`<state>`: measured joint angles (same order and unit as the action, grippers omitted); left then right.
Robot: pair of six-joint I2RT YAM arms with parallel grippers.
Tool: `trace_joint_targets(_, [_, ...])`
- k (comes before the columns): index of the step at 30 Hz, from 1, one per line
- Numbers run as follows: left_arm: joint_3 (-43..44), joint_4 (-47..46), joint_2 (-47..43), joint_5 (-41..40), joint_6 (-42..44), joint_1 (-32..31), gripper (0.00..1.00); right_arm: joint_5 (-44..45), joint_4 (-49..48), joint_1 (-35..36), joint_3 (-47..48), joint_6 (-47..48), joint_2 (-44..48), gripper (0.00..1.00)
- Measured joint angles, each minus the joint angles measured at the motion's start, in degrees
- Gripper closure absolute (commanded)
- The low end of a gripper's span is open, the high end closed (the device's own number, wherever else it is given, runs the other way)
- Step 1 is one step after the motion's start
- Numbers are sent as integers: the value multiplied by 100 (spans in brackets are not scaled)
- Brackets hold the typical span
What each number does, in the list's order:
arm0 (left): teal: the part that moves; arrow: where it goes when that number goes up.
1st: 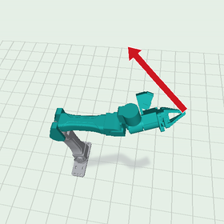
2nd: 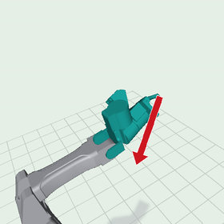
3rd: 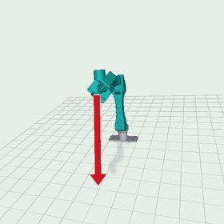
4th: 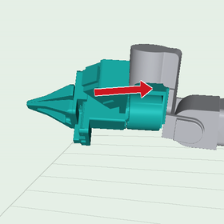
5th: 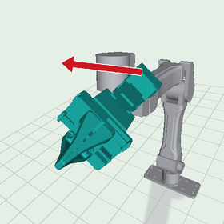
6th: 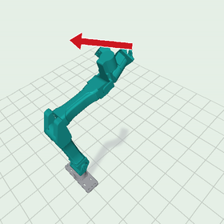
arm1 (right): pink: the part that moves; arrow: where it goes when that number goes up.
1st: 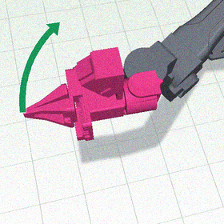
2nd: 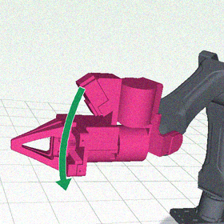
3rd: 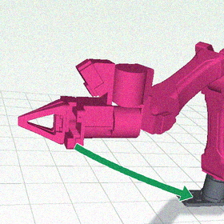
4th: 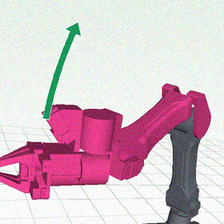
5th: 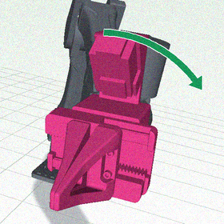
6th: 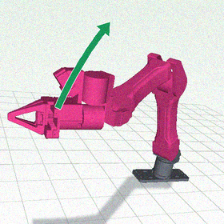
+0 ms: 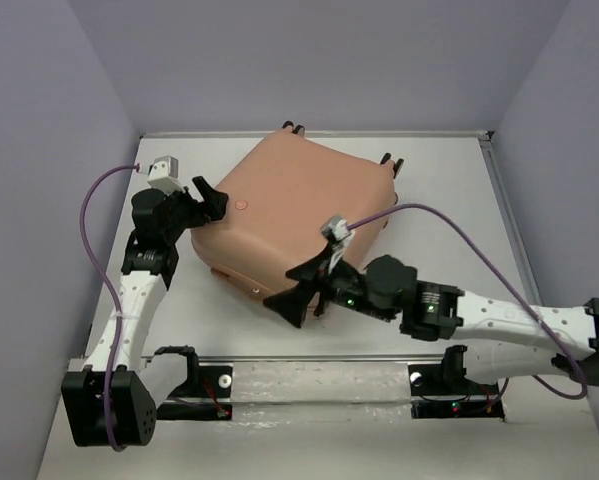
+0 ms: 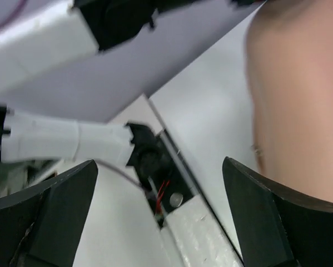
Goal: Pack the luggage
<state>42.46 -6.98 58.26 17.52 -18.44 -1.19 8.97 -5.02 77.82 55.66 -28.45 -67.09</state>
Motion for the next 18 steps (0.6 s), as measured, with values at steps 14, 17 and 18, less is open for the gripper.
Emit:
trace_joint_targets(14, [-20,-15,48,-236,35,-160,1,190,1132,-5198,-1335,-1008,1001,0])
trace_joint_targets(17, [-87,-83,-22,-529,55,-343,1,-719,428,-5313,-1139,-1113,409,0])
trace_joint_targets(18, [-127,-90,-76,-619,61,-426,1,-962,225,-5305,-1040,-1102,175,0])
